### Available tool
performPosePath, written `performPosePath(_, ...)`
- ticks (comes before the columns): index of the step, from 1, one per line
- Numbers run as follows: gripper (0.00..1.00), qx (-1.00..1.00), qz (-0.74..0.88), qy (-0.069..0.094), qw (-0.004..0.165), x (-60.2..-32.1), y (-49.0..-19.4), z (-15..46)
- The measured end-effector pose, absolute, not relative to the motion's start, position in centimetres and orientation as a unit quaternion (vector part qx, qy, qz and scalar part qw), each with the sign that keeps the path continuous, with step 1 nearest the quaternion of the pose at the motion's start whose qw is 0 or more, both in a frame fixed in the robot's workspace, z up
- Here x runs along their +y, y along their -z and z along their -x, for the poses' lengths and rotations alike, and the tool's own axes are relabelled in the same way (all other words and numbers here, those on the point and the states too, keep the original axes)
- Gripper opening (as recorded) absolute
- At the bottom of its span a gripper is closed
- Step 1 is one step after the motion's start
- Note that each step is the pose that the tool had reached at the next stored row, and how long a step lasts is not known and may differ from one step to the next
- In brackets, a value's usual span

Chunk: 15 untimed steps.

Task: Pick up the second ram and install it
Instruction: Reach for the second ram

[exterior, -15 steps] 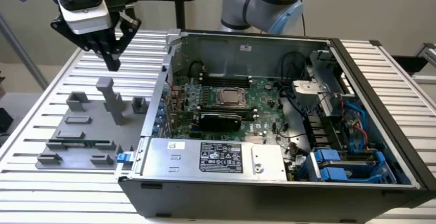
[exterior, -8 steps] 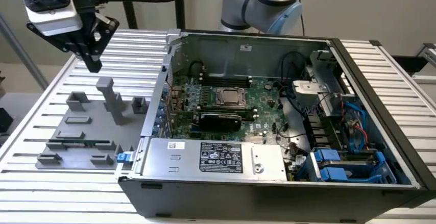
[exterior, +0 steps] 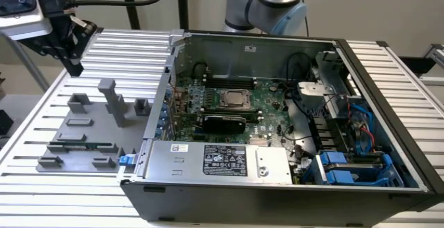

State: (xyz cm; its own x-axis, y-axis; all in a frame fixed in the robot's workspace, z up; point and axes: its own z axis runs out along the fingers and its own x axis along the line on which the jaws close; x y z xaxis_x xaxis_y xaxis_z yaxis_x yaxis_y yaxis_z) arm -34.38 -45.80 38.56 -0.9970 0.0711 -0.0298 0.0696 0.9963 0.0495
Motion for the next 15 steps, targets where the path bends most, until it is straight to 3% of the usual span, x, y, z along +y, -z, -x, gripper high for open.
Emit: performPosePath(15,0.00,0.999,-0.024,-0.023,0.014,-45.8,-36.8,39.0)
